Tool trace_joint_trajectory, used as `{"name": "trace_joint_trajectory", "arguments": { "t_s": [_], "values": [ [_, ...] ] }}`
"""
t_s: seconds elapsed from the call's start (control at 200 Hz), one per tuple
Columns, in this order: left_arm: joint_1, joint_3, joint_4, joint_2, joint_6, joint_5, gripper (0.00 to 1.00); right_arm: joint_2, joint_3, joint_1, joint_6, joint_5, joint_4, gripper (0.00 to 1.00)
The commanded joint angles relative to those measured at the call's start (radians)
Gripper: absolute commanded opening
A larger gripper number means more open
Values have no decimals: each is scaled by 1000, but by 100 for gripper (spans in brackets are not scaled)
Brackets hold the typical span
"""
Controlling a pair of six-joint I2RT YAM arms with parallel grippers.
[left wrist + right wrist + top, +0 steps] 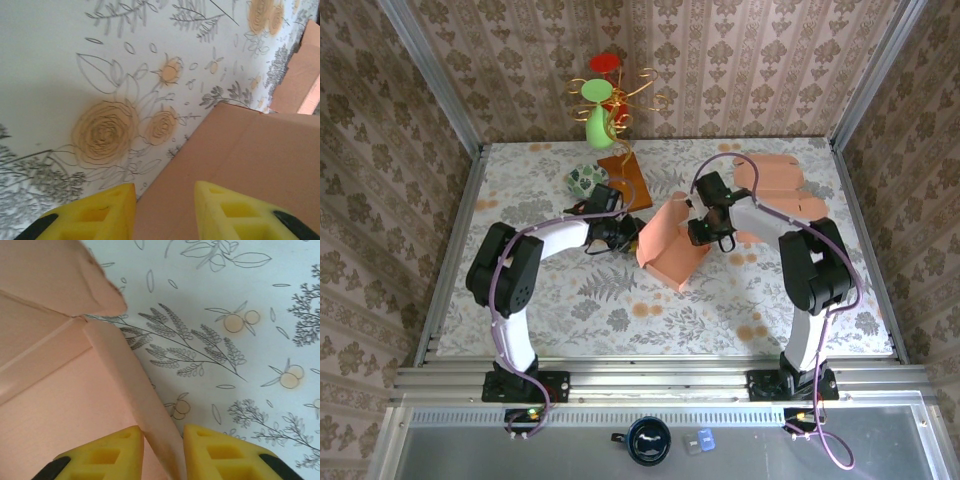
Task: Fold the paper box
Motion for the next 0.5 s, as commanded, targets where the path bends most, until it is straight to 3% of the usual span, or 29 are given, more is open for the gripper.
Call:
{"name": "trace_joint_trajectory", "arguments": {
  "t_s": [0.0, 0.255, 0.495],
  "values": [
    [22, 18, -52, -29, 44, -9, 38, 6, 1, 22, 56, 107, -36, 26],
    [48, 47, -142, -75, 108, -54, 41, -41, -33, 53, 276, 265, -82, 22],
    [65, 90, -263, -126, 213, -113, 43, -73, -45, 95, 576, 271, -181, 25]
  ]
}}
